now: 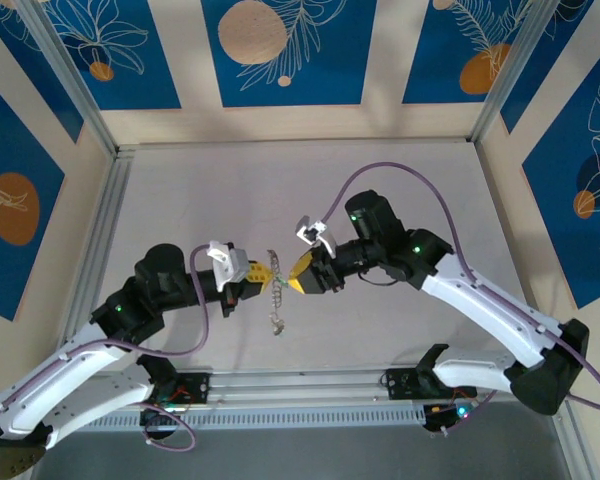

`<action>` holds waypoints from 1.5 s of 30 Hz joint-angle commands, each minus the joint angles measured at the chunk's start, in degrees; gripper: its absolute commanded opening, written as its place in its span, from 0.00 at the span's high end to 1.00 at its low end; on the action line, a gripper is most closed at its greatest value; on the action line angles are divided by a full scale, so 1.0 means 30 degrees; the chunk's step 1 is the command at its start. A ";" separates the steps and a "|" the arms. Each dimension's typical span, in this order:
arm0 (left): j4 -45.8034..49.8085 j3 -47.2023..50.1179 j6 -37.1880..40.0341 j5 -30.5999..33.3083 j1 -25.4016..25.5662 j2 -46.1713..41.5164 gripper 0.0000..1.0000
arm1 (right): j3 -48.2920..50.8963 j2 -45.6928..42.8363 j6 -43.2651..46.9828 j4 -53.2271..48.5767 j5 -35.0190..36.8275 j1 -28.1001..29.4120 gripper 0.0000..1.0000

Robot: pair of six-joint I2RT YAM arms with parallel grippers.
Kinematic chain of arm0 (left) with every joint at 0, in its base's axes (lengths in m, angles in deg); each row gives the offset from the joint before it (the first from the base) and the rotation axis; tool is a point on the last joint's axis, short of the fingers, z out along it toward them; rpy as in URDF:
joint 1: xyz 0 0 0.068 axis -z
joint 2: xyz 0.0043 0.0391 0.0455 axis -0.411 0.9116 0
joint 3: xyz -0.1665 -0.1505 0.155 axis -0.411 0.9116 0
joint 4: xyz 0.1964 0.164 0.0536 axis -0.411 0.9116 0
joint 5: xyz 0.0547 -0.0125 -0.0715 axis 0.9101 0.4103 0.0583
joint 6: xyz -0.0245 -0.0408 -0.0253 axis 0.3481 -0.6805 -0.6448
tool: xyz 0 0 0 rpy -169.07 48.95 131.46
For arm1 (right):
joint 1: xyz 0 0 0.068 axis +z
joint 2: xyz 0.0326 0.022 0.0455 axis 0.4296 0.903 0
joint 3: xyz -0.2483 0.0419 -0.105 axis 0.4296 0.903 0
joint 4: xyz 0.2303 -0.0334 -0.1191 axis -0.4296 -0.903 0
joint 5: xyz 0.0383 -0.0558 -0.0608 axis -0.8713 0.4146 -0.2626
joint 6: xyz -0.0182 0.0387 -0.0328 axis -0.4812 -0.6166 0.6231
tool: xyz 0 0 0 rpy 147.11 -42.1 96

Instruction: Put the keys on the keyring

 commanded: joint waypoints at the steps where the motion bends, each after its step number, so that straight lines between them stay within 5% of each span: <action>1: -0.1267 -0.0097 0.0534 -0.0620 0.0242 -0.0169 1.00 | 0.0350 -0.1756 0.0250 0.0508 0.1201 -0.0005 0.63; 7: -0.2138 -0.0054 0.0127 -0.2296 0.0246 -0.0095 1.00 | 0.0863 -0.3406 0.0324 0.2863 0.0730 0.0064 0.49; 15: -0.4314 0.0356 -0.1254 -0.3730 0.0246 -0.0356 1.00 | 0.0335 -0.2079 0.0872 0.4453 0.0154 0.1368 0.66; 30: -0.5396 0.0504 -0.1738 -0.4237 0.0264 -0.0167 1.00 | -0.0151 -0.0987 0.1611 0.4115 0.0221 0.2241 0.67; 36: -0.5208 0.0578 -0.1695 -0.3654 0.0261 -0.0022 1.00 | -0.0118 -0.1346 0.2020 0.3989 0.0638 0.2323 1.00; 40: -0.3323 0.0023 -0.1077 -0.1669 0.0241 0.0074 1.00 | -0.0607 -0.1904 0.2918 0.2611 0.3330 0.2392 1.00; 45: -0.0435 -0.0935 -0.0189 -0.0195 0.0263 -0.0400 0.71 | -0.2051 -0.2039 0.4391 -0.0484 0.6171 0.2441 1.00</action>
